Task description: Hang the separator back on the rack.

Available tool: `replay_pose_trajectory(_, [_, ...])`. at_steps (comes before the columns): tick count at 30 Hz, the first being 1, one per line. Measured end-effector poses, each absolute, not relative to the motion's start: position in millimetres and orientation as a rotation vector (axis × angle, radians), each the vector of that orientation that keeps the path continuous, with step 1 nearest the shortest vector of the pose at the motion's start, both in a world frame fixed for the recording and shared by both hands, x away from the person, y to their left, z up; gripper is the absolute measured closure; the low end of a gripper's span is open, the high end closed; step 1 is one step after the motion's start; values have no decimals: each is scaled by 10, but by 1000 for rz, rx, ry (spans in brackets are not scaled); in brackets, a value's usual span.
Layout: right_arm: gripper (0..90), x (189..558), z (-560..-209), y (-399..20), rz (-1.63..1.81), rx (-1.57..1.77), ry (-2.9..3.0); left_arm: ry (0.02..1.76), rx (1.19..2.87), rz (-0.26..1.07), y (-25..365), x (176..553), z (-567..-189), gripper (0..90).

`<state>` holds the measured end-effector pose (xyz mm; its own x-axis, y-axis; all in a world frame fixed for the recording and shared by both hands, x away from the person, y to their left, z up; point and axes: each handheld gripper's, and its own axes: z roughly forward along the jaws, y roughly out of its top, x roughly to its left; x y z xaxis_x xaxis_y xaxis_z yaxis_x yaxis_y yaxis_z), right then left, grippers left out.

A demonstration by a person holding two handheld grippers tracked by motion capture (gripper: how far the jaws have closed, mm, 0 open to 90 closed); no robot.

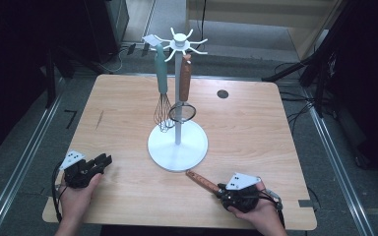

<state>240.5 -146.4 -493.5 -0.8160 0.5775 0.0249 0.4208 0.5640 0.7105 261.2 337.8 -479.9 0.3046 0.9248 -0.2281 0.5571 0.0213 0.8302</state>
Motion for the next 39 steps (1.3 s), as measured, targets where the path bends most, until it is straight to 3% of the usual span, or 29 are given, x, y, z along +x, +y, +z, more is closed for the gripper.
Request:
replay_pose_trajectory(15, [583, 2579, -4619, -1308, 781, 787, 2801, 1365, 1675, 508, 3351, 2631, -4824, 671])
replay_pose_trajectory(30, [682, 2699, -4562, -962, 353, 752, 2905, 1368, 1682, 506, 3359, 2634, -4828, 673])
replay_pose_trajectory(39, [686, 2753, -4577, -880, 254, 801, 2931, 1368, 1690, 505, 3350, 2634, -4831, 675])
